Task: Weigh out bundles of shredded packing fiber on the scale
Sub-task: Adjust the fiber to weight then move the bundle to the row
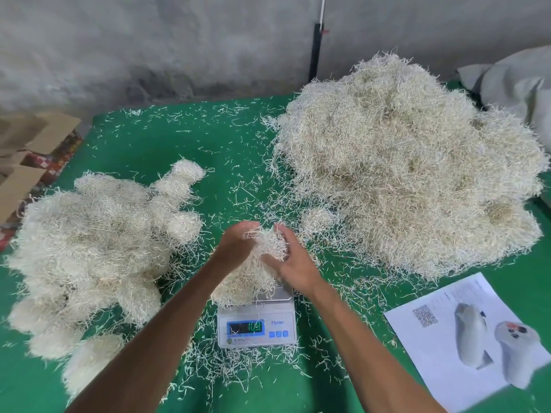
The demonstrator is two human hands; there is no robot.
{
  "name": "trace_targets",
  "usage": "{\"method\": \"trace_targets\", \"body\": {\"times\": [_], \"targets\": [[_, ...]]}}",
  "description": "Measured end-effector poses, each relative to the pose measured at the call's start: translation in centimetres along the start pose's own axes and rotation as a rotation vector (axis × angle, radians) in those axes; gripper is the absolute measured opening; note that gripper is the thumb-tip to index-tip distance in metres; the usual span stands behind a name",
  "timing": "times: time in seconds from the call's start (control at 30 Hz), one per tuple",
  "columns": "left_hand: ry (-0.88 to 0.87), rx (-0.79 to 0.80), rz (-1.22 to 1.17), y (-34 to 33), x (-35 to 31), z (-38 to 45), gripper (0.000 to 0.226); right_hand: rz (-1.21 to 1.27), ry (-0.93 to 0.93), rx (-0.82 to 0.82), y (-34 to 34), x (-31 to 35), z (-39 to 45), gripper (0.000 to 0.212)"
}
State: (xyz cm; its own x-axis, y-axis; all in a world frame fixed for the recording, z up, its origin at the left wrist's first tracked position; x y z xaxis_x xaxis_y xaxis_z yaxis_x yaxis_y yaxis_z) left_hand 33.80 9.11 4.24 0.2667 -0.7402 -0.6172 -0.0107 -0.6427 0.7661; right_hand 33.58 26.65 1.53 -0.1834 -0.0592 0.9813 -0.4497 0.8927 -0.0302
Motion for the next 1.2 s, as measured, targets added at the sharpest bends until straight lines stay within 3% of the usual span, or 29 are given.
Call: {"method": "trace_targets", "body": {"times": [0.17,0.3,0.47,0.53,0.57,0.63,0.7,0.77,0.8,0.87,0.93,1.0,1.1,1.2], "targets": [[-0.143,-0.111,0.142,0.6,-0.6,-0.3,0.031,-0.154,0.077,0.029,-1.0,2.7,1.6,0.081],[-0.142,-0.155,0.076,0.8,-0.2,-0.8,0.019,-0.268,0.103,0.048,0.5,3.7,2.6,0.046],[-0.075,-0.189,0.13,-0.1,1.9,-1.4,0.022,0.181,0.167,-0.421,5.1,7.6,2.8,0.014],[-0.032,-0.175,0.105,-0.4,2.7,-1.6,0.021,0.484,0.197,-0.53,7.4,9.4,3.1,0.008],[-0.019,-0.171,0.093,-0.6,2.9,-1.7,0.019,0.618,0.176,-0.573,8.5,10.0,3.3,0.008],[0.001,-0.15,0.058,-0.7,3.2,-1.9,0.019,0.67,0.126,-0.642,10.1,10.0,3.5,0.034],[-0.011,-0.165,0.03,-0.5,2.6,-2.1,0.024,0.819,0.074,-0.683,10.9,9.1,3.3,0.039],[-0.106,-0.205,0.002,-0.3,1.4,-2.0,0.04,0.804,-0.022,-0.641,10.1,7.8,2.7,0.039],[-0.154,-0.197,-0.025,-0.4,0.5,-1.8,0.059,0.639,-0.021,-0.576,9.7,7.3,2.3,0.044],[-0.186,-0.11,-0.06,-0.9,-1.7,-1.2,0.095,0.612,-0.071,-0.452,8.9,6.6,2.2,0.056],[-0.165,-0.018,-0.015,-1.8,-3.7,-0.3,0.112,0.625,-0.065,-0.33,8.2,7.2,2.4,0.053],[-0.132,0.041,0.099,-3.0,-4.5,0.4,0.106,0.622,-0.052,-0.244,7.7,8.5,2.7,0.049],[-0.16,-0.005,0.128,-4.1,-3.7,0.7,0.069,0.591,-0.041,-0.215,7.8,10.1,3.3,0.064],[-0.174,-0.09,0.101,-3.7,-2.2,0.2,0.048,0.796,0.015,-0.209,8.8,11.4,3.8,0.062]]}}
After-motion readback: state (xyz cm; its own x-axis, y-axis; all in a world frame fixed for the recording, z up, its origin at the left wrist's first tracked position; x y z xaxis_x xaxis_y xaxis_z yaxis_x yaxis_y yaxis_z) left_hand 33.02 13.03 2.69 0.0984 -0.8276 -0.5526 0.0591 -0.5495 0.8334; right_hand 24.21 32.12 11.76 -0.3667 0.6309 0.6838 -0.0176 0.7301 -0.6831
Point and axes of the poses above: each hand's wrist, its own z-axis towards the middle knuckle, its own y-axis out of the back of the hand, x = y × z, the point moved 2 cm from there along z, towards the middle knuckle, and after that the axes turned 14 degrees about z, right-handed, at the moved point
